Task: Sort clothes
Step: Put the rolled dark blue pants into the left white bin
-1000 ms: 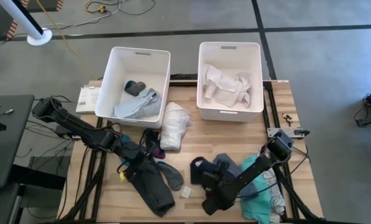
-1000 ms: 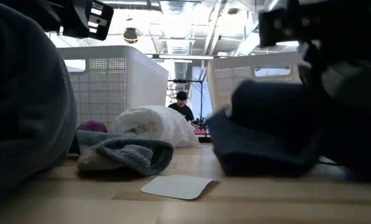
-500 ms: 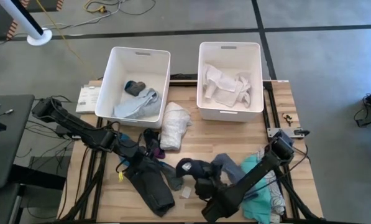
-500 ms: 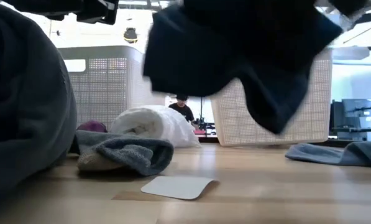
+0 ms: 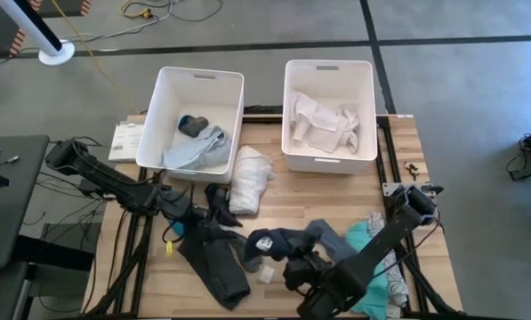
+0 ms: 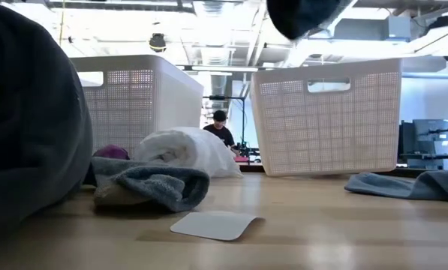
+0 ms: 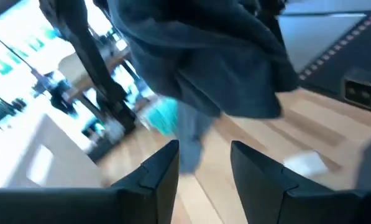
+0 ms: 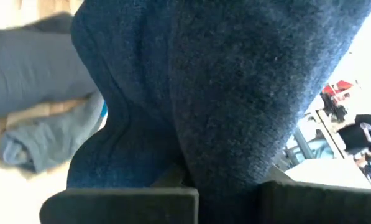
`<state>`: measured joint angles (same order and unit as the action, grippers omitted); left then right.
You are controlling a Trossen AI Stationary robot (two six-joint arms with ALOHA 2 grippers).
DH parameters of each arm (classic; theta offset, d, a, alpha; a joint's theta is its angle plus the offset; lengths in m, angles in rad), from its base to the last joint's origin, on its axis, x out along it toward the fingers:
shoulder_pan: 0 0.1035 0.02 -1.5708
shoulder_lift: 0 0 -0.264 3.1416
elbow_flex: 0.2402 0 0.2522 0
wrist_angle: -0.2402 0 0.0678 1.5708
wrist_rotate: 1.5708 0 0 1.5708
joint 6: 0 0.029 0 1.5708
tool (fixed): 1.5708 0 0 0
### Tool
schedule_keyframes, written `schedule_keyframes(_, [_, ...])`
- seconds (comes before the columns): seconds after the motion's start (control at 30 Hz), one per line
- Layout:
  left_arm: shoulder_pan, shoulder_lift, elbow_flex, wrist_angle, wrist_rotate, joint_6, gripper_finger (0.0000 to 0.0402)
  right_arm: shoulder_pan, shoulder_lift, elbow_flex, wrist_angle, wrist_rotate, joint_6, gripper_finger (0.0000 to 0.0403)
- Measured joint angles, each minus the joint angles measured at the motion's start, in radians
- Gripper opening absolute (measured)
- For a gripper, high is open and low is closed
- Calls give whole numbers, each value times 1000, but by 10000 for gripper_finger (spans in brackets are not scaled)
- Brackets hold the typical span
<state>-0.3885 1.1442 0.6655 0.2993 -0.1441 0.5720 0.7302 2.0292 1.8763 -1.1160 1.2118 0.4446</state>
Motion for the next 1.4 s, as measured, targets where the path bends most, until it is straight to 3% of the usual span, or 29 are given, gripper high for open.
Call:
schedule_keyframes(0.4, [0, 0, 1, 236, 41, 4, 286, -84, -21, 0, 266, -55, -370, 42])
schedule_keyframes(0.57, [-1, 1, 1, 238, 69, 6, 314, -137, -21, 0, 394, -117, -524, 42])
schedule_keyframes(0.83, [-11, 1, 1, 267, 141, 58, 316, -230, -21, 0, 627, -314, -710, 44])
schedule_keyframes(1.0, [-22, 1, 1, 297, 138, 75, 316, -277, -22, 0, 651, -348, -717, 44])
schedule_keyframes(1.17, [-24, 1, 1, 341, 139, 75, 314, -316, -23, -1, 676, -449, -702, 44])
schedule_keyframes(1.27, [-24, 1, 1, 346, 139, 86, 290, -322, -23, -1, 693, -470, -701, 45])
schedule_keyframes(1.4, [-24, 1, 1, 331, 139, 102, 218, -321, -22, -1, 695, -477, -705, 50])
